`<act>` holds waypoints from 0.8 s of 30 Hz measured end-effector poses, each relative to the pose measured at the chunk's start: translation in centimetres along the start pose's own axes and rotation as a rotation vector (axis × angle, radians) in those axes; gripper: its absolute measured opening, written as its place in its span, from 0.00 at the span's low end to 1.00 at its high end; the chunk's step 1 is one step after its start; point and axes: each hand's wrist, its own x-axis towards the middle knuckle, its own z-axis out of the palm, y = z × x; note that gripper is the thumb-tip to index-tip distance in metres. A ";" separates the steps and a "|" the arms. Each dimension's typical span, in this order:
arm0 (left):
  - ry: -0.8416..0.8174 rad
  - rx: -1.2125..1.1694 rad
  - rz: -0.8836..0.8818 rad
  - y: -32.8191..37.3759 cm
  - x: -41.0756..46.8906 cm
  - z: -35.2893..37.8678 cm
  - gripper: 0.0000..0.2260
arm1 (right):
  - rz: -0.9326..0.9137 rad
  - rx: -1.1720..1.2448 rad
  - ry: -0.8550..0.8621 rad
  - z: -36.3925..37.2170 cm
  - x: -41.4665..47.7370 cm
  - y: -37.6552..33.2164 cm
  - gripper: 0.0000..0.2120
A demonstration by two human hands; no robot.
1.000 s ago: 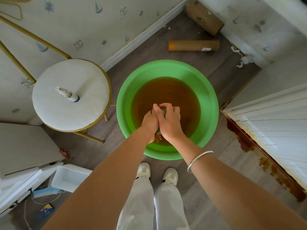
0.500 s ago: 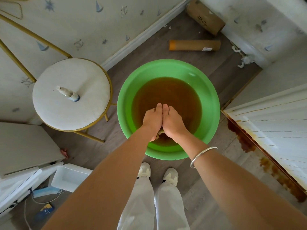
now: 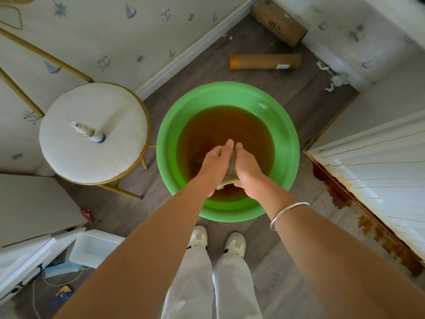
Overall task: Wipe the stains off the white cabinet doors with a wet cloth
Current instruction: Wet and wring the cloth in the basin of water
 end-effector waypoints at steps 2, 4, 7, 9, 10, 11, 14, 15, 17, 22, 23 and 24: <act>-0.041 -0.129 -0.109 0.0 0.1 -0.8 0.24 | 0.042 0.096 -0.094 -1.4 -0.4 0.2 0.20; 0.005 -0.188 -0.137 -0.3 0.1 -1.7 0.16 | 0.002 0.001 -0.114 -2.5 -0.5 0.7 0.17; 0.054 -0.033 -0.087 -1.0 0.3 -2.8 0.12 | -0.212 -0.325 0.004 -3.1 0.1 1.7 0.10; 0.070 0.012 -0.072 -1.0 0.4 -3.2 0.12 | -0.310 -0.394 0.152 -3.4 0.2 1.8 0.19; 0.065 0.002 -0.076 -0.9 0.3 -3.4 0.13 | -0.328 -0.367 0.213 -3.5 0.1 1.7 0.21; 0.057 0.004 -0.076 -0.9 0.4 -3.5 0.13 | -0.341 -0.328 0.260 -3.7 0.3 1.8 0.23; 0.146 0.138 0.039 -0.8 1.3 -3.5 0.09 | -0.347 -0.226 0.300 -3.9 0.6 1.9 0.23; 0.228 0.220 0.086 -0.8 1.6 -3.5 0.08 | -0.346 -0.211 0.294 -3.9 0.9 2.0 0.23; 0.391 0.324 0.134 -0.7 2.2 -3.3 0.07 | -0.350 -0.254 0.255 -3.9 1.3 1.8 0.23; 0.462 0.296 0.107 -0.6 2.8 -2.8 0.20 | -0.402 -0.340 0.354 -3.8 2.1 1.2 0.09; 0.462 0.296 0.083 -0.7 2.9 -2.9 0.20 | -0.402 -0.344 0.364 -3.9 2.3 1.3 0.15; 0.455 0.323 0.083 -0.8 3.0 -2.9 0.18 | -0.424 -0.390 0.342 -4.0 2.4 1.4 0.19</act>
